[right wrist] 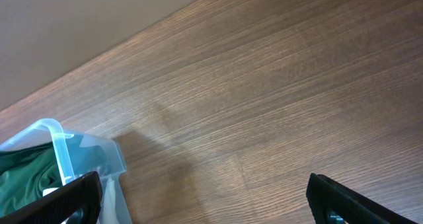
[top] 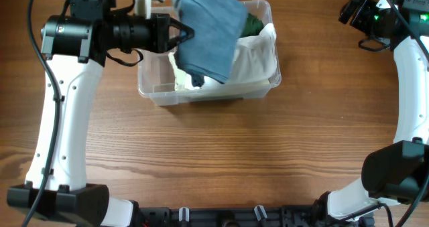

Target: Pack container

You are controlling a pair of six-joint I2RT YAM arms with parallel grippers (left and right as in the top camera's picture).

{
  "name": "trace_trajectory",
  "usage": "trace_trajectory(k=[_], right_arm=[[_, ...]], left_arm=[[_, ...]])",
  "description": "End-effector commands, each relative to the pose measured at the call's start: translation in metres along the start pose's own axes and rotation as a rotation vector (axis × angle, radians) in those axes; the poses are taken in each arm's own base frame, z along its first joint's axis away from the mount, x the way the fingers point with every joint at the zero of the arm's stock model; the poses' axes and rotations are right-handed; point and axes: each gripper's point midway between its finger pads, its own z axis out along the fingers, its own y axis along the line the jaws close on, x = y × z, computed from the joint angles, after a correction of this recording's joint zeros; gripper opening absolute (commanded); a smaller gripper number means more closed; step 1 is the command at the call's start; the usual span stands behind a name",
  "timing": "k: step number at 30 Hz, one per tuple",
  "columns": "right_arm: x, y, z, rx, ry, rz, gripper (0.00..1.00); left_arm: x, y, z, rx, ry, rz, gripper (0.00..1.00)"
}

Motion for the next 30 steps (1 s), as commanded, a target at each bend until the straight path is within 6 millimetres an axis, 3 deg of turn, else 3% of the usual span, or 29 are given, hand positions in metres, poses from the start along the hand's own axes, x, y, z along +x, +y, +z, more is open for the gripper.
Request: trace_trajectory(k=[1,10,24,30], right_arm=[[0.004,-0.002,0.007,0.011,0.015,0.014,1.00],[0.004,-0.002,0.007,0.011,0.015,0.014,1.00],[0.004,-0.002,0.007,0.011,0.015,0.014,1.00],[0.004,-0.002,0.007,0.010,0.015,0.014,1.00]], left_arm=[[-0.005,-0.032,0.001,0.217,-0.018,0.209,0.04],[-0.001,-0.014,0.013,0.209,0.008,0.258,0.04],[0.008,0.046,0.048,0.123,0.093,0.163,0.04],[0.006,0.065,0.041,0.098,0.079,0.125,0.04]])
